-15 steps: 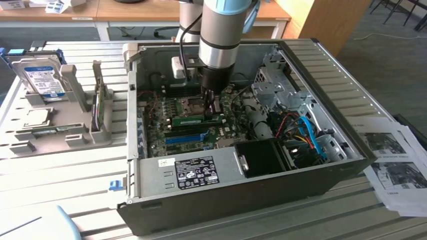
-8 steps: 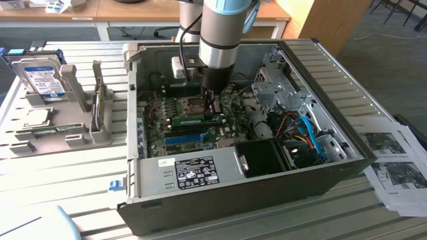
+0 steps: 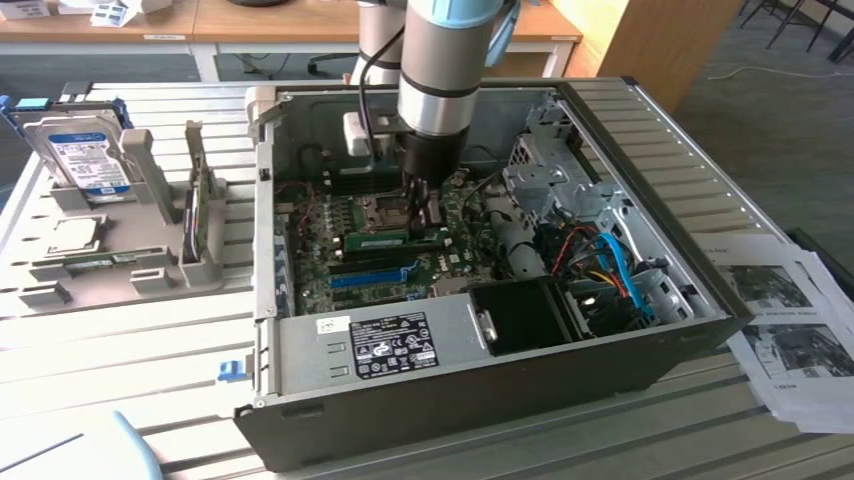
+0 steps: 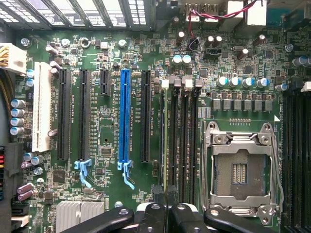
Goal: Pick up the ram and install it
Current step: 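Insert the ram into the slot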
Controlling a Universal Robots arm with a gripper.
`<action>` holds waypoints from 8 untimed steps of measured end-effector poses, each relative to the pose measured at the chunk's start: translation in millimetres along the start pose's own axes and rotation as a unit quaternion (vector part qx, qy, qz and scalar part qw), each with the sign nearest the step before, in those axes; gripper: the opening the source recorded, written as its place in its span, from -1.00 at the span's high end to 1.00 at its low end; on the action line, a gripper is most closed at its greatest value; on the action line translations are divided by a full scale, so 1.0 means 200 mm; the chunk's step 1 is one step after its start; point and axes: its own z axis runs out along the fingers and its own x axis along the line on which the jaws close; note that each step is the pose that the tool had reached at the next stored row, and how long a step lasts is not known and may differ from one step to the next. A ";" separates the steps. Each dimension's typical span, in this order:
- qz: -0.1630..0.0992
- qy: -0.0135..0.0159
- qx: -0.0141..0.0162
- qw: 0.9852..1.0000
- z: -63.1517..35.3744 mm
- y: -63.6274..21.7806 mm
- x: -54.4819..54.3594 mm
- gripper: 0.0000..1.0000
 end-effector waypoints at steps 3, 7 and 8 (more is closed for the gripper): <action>0.000 0.000 0.000 1.000 -0.009 0.000 0.00 0.78; 0.000 0.000 0.000 1.000 -0.019 0.001 0.00 0.78; 0.000 0.000 0.000 1.000 -0.022 0.001 0.00 0.78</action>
